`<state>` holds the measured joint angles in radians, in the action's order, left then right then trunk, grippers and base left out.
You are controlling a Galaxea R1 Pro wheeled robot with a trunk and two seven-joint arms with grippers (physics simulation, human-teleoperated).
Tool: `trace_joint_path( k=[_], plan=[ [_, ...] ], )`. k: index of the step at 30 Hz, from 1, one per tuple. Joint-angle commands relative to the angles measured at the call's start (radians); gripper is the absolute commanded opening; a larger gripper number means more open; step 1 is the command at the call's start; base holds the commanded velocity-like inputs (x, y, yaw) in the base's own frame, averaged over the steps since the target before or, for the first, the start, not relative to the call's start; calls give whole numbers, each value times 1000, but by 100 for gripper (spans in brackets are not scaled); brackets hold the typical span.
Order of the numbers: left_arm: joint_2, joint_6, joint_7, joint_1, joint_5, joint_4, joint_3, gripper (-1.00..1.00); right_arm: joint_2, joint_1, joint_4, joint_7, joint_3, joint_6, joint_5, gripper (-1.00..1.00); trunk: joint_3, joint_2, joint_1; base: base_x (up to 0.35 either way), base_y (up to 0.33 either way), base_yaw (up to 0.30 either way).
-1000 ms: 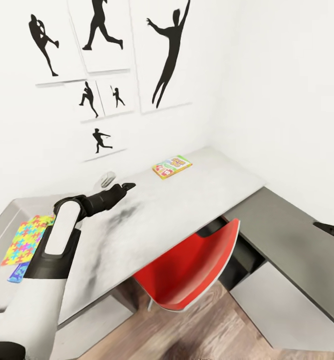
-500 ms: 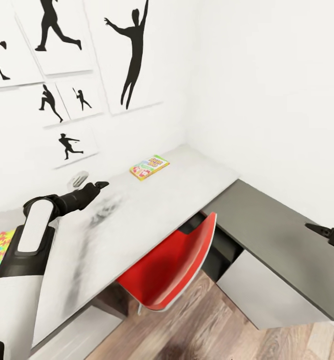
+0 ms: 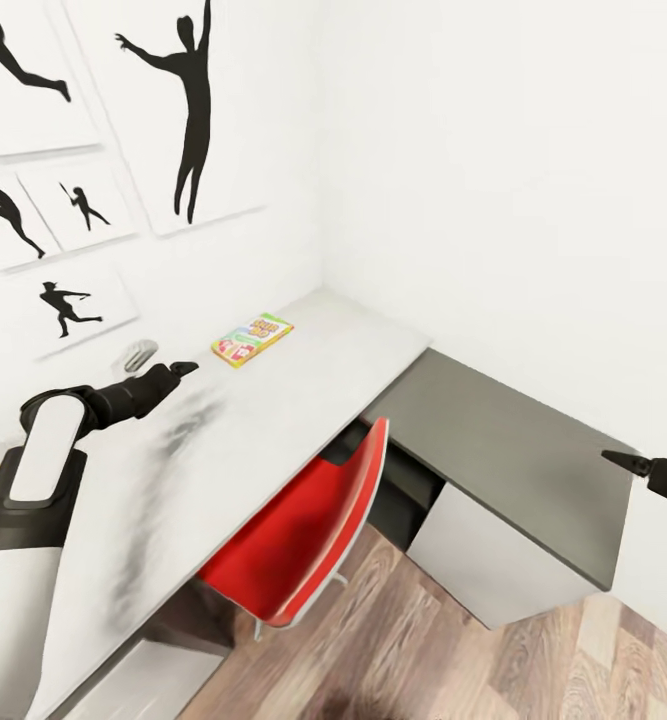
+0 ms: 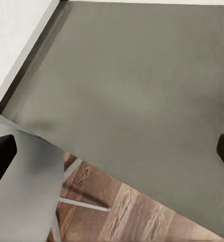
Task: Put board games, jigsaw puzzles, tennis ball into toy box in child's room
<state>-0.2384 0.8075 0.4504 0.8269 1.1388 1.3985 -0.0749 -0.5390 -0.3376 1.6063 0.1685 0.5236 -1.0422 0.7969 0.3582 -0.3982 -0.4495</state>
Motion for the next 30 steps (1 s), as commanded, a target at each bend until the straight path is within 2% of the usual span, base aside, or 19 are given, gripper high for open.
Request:
trace_joint_path(
  k=[1, 4, 10, 15, 16, 19, 20, 21, 22, 26, 27, 28, 30],
  plan=[
    [0, 3, 10, 1, 11, 1, -1, 100, 0, -2, 0, 10, 1, -5, -10, 100, 2, -2, -1, 0, 0, -283],
    [-12, 10, 10, 11, 7, -26, -1, 100, 1, -5, -5, -1, -6, -5, -9, 100, 2, -2, -1, 0, 0, -283],
    [-17, 13, 9, 16, 9, -64, -1, 100, 16, -11, -25, -14, -31, -5, -9, 100, 2, -2, -1, 0, 0, -283],
    [-20, 14, 10, 19, 10, -87, -3, 100, 54, -48, -74, -73, -85, -5, -10, 100, 2, -2, -1, 0, 0, -283],
    [-20, 14, 10, 19, 10, -87, -3, 100, 54, -48, -74, -73, -85, -5, -10, 100, 2, -2, -1, 0, 0, -282],
    [-21, 15, 10, 18, 10, -92, -10, 100, 80, -81, -130, -121, -130, -5, -11, 100, 3, -2, -1, 0, 0, -224],
    [-21, 15, 10, 18, 10, -92, -10, 100, 80, -81, -130, -121, -130, -5, -11, 100, 3, -2, -1, 0, 0, -182],
    [-21, 16, 10, 17, 10, -93, -12, 100, 86, -93, -154, -133, -145, -5, -11, 100, 3, -2, -1, 0, 0, -146],
    [-22, 16, 10, 16, 9, -95, -15, 100, 95, -118, -202, -152, -178, -5, -12, 100, 3, -2, -1, 0, 0, -93],
    [-25, 17, 10, 10, 6, -96, -19, 100, 106, -151, -264, -171, -258, 33, -13, 100, 3, -2, -1, 0, 0, -55],
    [-31, 17, 9, 5, 8, -97, -21, 100, 109, -160, -278, -177, -301, 53, -13, 100, 3, -2, -1, 0, 0, -24],
    [-31, 17, 9, 5, 8, -97, -21, 100, 109, -160, -278, -177, -301, 53, -13, 100, 3, -2, -1, 0, 0, -24],
    [-39, 18, 8, 0, 11, -97, -22, 100, 111, -165, -285, -181, -335, 66, -13, 100, 3, -2, -1, 0, 0, -18]
  ],
)
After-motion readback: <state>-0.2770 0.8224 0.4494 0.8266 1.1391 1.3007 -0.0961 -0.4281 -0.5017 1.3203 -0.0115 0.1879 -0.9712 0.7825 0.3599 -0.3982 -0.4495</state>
